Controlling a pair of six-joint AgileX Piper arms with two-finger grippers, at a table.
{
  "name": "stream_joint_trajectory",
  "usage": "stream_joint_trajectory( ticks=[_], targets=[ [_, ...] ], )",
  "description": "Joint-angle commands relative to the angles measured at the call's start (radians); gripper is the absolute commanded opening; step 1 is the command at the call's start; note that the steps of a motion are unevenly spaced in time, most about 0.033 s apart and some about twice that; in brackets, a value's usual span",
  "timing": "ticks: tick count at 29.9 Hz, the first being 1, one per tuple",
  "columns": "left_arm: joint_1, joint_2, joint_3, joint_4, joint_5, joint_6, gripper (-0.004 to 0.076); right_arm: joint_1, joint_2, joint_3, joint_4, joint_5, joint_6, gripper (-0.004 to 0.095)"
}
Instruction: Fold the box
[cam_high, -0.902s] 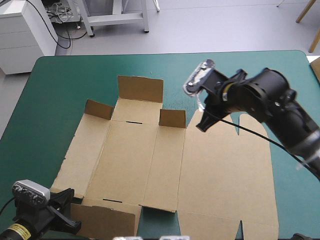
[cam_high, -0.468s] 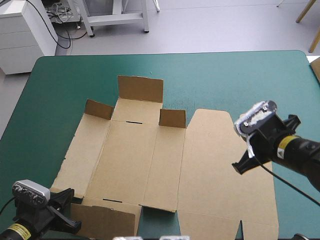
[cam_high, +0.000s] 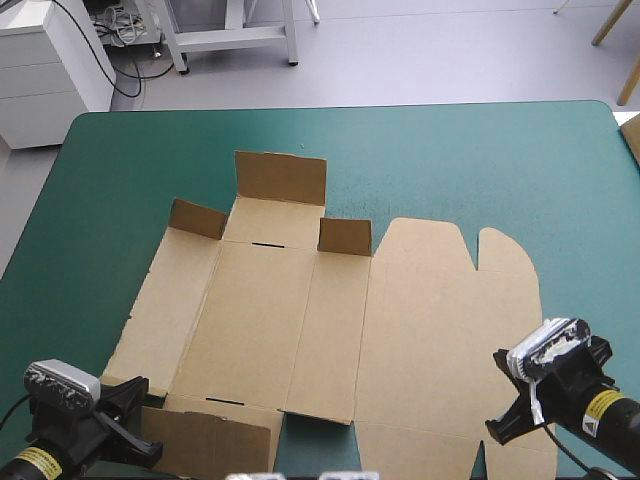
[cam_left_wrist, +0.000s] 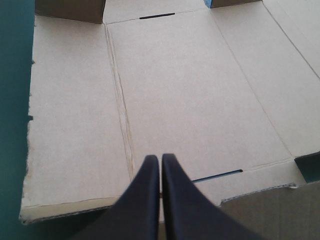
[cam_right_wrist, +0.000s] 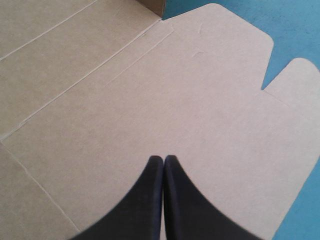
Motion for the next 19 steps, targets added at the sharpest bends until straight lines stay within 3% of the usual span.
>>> stream_joint_trajectory(
  ticks=[1,13,17,19],
  targets=[
    [-0.005,0.012,-0.023,-0.012,-0.065,-0.007,-0.0008,-0.005,-0.072,0.058,0.023,-0.107,0.002,-0.0021],
    [-0.005,0.012,-0.023,-0.016,-0.065,-0.001,0.0012,-0.005,-0.186,0.146,0.039,-0.135,0.028,-0.0021],
    [-0.005,0.012,-0.023,-0.016,-0.065,0.005,0.0149,-0.005,-0.186,0.146,0.039,-0.135,0.028,-0.0021],
    [-0.005,0.012,-0.023,-0.019,-0.065,0.028,0.0277,-0.005,-0.186,0.146,0.039,-0.137,0.028,-0.0021]
  ],
)
